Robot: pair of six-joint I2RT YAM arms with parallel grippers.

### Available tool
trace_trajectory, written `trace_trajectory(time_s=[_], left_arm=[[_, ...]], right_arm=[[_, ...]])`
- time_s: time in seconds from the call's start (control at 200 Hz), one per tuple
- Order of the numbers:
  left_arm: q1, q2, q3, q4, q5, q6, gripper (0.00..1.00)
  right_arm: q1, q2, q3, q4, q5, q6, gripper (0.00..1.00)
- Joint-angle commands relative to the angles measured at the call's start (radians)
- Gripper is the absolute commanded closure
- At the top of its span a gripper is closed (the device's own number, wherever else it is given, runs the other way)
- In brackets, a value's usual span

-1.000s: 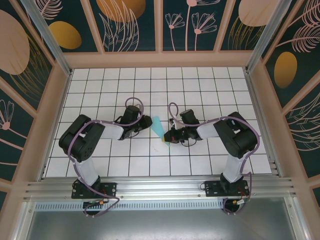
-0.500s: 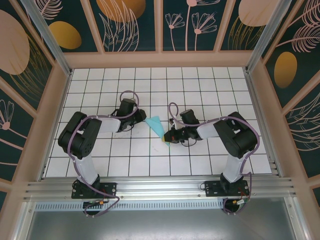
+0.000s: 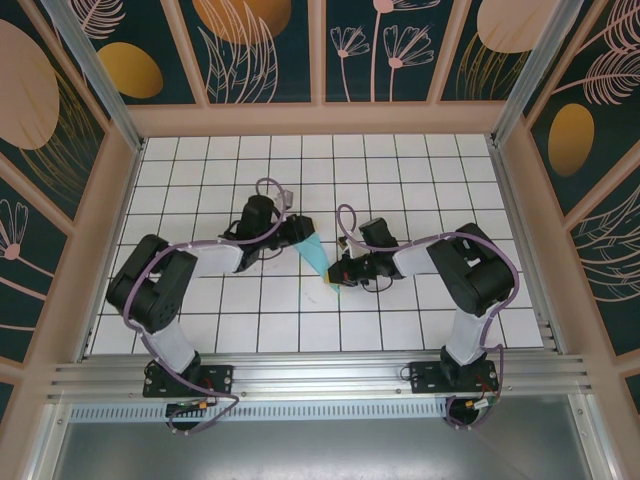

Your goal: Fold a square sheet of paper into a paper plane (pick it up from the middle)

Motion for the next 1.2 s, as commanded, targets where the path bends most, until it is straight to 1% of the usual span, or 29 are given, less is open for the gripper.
trace_trajectory(time_s=[0.0, 0.05, 0.195, 0.36, 0.51, 0.751, 0.936, 1.001, 1.101, 1.191], left_arm=[[-0.018, 0.082, -0.047, 0.111, 0.043, -0.08, 0.81], [-0.023, 0.105, -0.06, 0.134, 0.045, -0.093, 0.81], [-0.024, 0.146, -0.082, 0.134, 0.036, -0.093, 0.81], [-0.025, 0.153, -0.069, 0.029, -0.032, -0.051, 0.79], [-0.024, 0.164, -0.069, 0.031, -0.025, -0.047, 0.76], [-0.025, 0.176, -0.045, 0.018, -0.013, -0.041, 0.74], [-0.025, 0.177, -0.049, 0.02, -0.009, -0.038, 0.74], [-0.024, 0.174, -0.052, 0.017, -0.012, -0.036, 0.74], [-0.025, 0.166, -0.061, 0.013, -0.027, -0.035, 0.74], [-0.025, 0.168, -0.059, -0.009, -0.042, -0.032, 0.74]], right_arm=[[-0.012, 0.044, -0.045, -0.215, 0.107, -0.012, 1.0], [-0.011, 0.036, -0.034, -0.223, 0.105, -0.019, 1.0], [-0.011, 0.017, 0.009, -0.272, 0.111, -0.042, 1.0], [-0.011, -0.04, 0.029, -0.273, 0.092, -0.018, 1.0], [0.0, -0.085, 0.085, -0.282, 0.084, 0.002, 1.0], [0.037, 0.002, 0.179, -0.245, 0.074, 0.037, 1.0], [0.054, 0.086, 0.238, -0.246, 0.099, 0.051, 1.0], [0.057, 0.099, 0.223, -0.256, 0.138, 0.042, 1.0], [0.042, 0.109, 0.139, -0.223, 0.125, 0.048, 1.0], [0.051, 0.09, 0.093, -0.257, 0.159, 0.027, 1.0]])
